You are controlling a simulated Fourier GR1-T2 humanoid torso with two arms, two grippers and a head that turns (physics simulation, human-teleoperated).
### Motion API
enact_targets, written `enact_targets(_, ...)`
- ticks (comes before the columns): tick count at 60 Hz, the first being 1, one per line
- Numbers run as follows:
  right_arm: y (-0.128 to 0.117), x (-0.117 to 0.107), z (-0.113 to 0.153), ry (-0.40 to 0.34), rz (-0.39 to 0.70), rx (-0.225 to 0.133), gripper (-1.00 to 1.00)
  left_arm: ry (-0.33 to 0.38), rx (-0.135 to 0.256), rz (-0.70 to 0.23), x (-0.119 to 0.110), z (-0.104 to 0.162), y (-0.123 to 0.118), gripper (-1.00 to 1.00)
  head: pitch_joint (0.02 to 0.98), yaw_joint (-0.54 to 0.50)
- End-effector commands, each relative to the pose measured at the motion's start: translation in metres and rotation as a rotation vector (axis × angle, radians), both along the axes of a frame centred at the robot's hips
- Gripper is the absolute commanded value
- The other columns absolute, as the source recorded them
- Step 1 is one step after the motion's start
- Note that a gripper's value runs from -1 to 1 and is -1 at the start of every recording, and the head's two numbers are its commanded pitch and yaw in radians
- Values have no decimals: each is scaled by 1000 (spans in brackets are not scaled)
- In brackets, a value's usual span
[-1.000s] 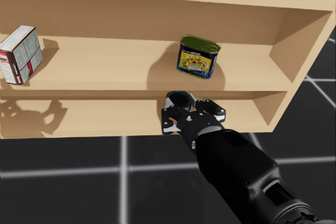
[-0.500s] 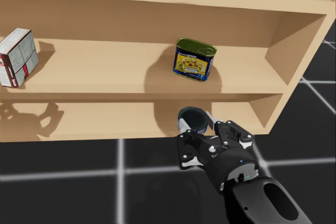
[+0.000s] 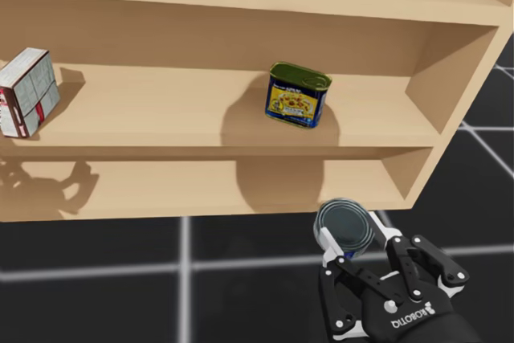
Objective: Find the tuna fish can on the shelf and bring it to me.
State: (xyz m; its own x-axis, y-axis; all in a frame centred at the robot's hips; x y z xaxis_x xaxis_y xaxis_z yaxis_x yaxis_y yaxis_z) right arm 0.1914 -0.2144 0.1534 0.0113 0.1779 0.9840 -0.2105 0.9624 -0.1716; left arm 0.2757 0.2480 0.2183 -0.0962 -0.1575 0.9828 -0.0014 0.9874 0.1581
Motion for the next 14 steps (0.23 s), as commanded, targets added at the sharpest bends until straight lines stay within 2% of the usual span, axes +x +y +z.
enact_targets(1, -12, -16, 26, -104, -111, 14, 1000, 0, 1, 1, 0, 0, 0, -1000, 696, -179)
enact_targets(14, -16, -30, 33, -125, -129, 30, 1000, -1, 2, 1, 0, 0, 1, -1000, 695, -178)
